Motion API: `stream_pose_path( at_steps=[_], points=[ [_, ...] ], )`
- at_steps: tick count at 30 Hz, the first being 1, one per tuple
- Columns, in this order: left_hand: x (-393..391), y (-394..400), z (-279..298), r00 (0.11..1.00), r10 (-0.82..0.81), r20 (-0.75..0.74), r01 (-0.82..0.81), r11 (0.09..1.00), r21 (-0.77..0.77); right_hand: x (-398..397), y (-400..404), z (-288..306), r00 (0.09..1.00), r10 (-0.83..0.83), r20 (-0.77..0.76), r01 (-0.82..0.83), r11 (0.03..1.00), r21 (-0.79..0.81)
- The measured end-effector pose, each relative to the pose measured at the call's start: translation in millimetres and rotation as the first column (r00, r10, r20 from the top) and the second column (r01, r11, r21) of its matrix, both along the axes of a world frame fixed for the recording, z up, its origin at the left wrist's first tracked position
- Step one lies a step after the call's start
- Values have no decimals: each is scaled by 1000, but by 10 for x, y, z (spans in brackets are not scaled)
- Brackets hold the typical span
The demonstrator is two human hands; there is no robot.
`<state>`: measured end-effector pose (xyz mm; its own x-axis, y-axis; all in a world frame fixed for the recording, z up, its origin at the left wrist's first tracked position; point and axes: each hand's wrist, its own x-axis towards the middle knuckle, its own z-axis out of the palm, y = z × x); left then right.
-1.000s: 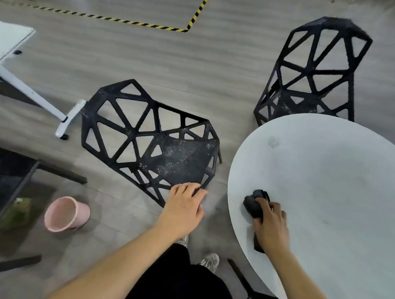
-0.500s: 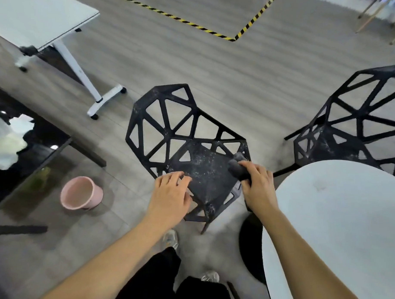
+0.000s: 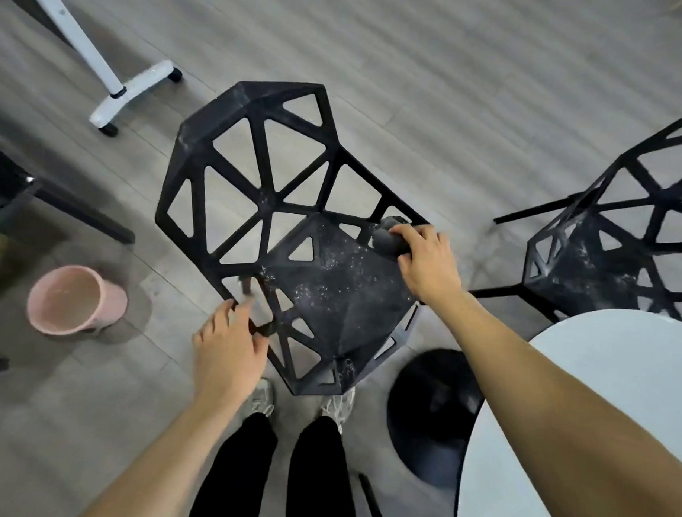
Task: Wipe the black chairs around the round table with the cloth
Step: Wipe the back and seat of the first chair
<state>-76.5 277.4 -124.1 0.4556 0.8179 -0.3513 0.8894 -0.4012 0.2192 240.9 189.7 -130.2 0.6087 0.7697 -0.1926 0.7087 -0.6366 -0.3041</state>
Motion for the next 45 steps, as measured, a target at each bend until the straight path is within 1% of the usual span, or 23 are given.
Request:
stream_pose_path(
  at_steps=[4, 7, 9, 11, 14, 16, 18, 20, 23, 26, 28, 30, 32, 34, 38, 41, 45],
  points=[
    [184, 66, -506, 985, 172, -3, -172, 983, -56, 510, 362, -591, 999, 34, -25, -35, 999, -38],
    [303, 127, -867, 951, 303, 65, -296, 949, -106, 806, 626, -978, 999, -18, -51, 18, 1000, -3],
    [382, 148, -1026, 892, 428, 144, -403, 898, -176, 976, 790, -1206, 997, -31, -65, 31, 1000, 2],
    [445, 139, -1113, 828, 522, 203, -489, 850, -195, 1148, 932, -1411, 997, -32, -76, 32, 999, -1],
    [462, 81, -1224, 759, 595, 264, -564, 804, -191, 1347, 1073, -1646, 996, -2, -87, 3, 1000, 8],
    [436, 41, -1302, 723, 642, 253, -602, 767, -225, 1415, 1122, -1751, 992, 48, -116, -54, 997, -54],
    [434, 2, -1363, 717, 653, 243, -606, 757, -243, 1441, 1139, -1818, 988, 102, -117, -117, 984, -131],
    [480, 0, -1383, 711, 658, 248, -602, 752, -269, 1456, 1136, -1871, 988, 123, -91, -133, 985, -112],
    [587, 38, -1394, 673, 699, 242, -617, 711, -337, 1449, 1107, -1897, 991, 90, -94, -98, 992, -82],
    [681, 69, -1349, 683, 677, 275, -587, 732, -345, 1447, 1007, -1843, 996, 27, -89, -35, 996, -85],
    [735, 126, -1332, 712, 643, 281, -547, 759, -353, 1480, 858, -1818, 995, -38, -91, 29, 995, -93],
    [802, 213, -1324, 743, 606, 284, -500, 785, -365, 1477, 699, -1790, 983, -131, -130, 119, 988, -94],
    [897, 321, -1323, 775, 558, 296, -445, 815, -372, 1443, 547, -1748, 952, -258, -163, 245, 965, -97],
    [948, 462, -1359, 808, 507, 299, -393, 843, -367, 1370, 350, -1736, 920, -348, -179, 331, 936, -117],
    [919, 866, -1447, 886, 378, 268, -285, 901, -326, 1087, 44, -1716, 881, -449, -148, 421, 888, -183],
    [878, 1237, -1506, 931, 270, 246, -198, 938, -283, 727, -64, -1680, 824, -536, -184, 511, 843, -167],
    [805, 1744, -1547, 973, 110, 203, -56, 966, -253, 171, -167, -1708, 757, -617, -215, 599, 787, -146]
  ],
)
